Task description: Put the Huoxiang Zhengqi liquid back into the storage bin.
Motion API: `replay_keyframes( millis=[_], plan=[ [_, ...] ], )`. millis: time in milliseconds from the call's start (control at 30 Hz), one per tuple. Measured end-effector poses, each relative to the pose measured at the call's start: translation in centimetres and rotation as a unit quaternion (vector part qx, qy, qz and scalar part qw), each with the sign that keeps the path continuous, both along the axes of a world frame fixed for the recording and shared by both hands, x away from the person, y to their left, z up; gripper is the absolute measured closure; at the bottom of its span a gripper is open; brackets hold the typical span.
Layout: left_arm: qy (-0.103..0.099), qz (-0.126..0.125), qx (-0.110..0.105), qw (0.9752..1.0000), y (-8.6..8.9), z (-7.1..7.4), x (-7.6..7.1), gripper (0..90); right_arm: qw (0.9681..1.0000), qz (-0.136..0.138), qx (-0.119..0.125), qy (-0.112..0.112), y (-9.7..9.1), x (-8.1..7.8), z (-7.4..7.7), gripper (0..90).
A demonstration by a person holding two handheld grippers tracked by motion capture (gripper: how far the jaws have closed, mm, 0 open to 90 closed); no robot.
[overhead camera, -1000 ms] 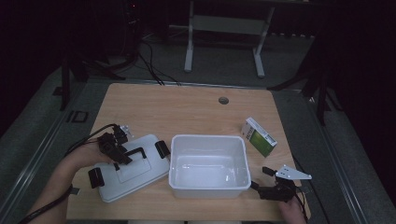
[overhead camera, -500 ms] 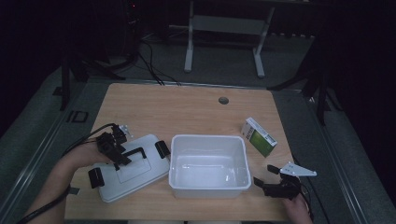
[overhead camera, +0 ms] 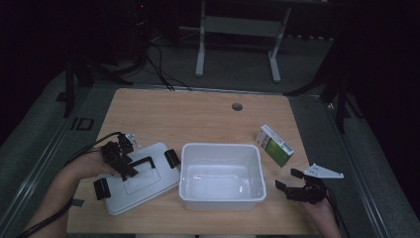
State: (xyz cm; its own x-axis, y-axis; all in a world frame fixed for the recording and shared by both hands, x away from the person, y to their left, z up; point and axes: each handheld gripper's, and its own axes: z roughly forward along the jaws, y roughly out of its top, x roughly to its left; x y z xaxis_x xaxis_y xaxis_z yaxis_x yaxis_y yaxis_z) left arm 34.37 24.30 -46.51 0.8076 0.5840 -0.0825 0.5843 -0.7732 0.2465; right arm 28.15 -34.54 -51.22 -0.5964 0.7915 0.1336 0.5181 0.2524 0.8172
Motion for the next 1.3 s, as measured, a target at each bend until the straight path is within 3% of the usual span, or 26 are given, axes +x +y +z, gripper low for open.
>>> replay_keyframes(
  millis=[367,667,933,1300],
  plan=[
    [0.003,0.001,-0.002,1.0,0.3,-0.1,-0.2,41.0,0.9996,-0.017,-0.021,-0.012,-1.7,3.1,3.3,15.3],
    [0.007,0.0,0.002,1.0,0.4,-0.1,-0.2,41.0,0.9984,-0.016,-0.053,0.011,-2.7,6.6,4.4,23.5],
    [0.009,0.003,0.003,0.9999,0.4,-0.2,-0.1,40.9,0.9965,-0.005,-0.073,0.039,-1.9,8.8,4.4,27.2],
    [0.016,-0.001,0.009,0.9998,0.2,-0.4,0.0,40.9,0.9909,0.011,-0.116,0.068,0.2,11.7,4.9,35.3]
  ],
)
